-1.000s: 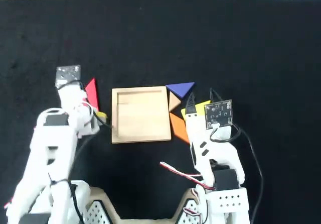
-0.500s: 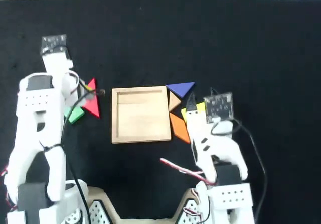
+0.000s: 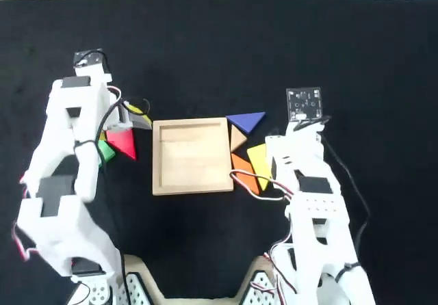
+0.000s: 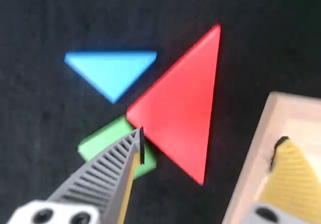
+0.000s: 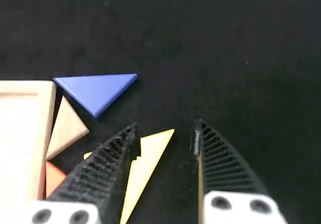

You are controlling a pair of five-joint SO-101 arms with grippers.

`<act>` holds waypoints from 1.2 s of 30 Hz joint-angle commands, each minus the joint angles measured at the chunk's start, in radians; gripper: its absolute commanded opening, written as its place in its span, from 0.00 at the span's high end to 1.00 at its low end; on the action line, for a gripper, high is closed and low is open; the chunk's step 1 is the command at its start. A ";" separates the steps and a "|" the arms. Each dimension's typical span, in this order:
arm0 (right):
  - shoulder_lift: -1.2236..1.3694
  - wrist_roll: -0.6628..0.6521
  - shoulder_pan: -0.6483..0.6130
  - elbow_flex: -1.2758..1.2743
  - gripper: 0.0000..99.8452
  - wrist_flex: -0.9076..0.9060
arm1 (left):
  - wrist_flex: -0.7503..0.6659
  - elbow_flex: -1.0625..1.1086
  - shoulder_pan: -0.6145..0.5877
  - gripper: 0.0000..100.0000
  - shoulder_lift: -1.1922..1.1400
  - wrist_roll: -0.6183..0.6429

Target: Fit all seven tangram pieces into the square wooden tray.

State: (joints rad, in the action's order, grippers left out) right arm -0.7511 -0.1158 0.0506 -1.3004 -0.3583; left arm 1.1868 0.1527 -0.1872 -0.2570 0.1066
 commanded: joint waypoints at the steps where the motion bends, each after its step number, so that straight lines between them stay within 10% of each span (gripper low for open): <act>1: 0.007 -0.006 -0.012 0.053 0.82 0.034 | -0.058 -0.127 -0.027 0.60 -0.086 -0.038; 36: 0.012 -0.009 -0.055 0.025 0.82 0.038 | -0.147 -0.002 -0.012 0.67 -0.112 -0.178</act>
State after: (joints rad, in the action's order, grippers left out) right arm -0.7434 -0.1158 0.0123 -1.3004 -0.3460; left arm 1.0625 0.1358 -0.2302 -0.4089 -0.0269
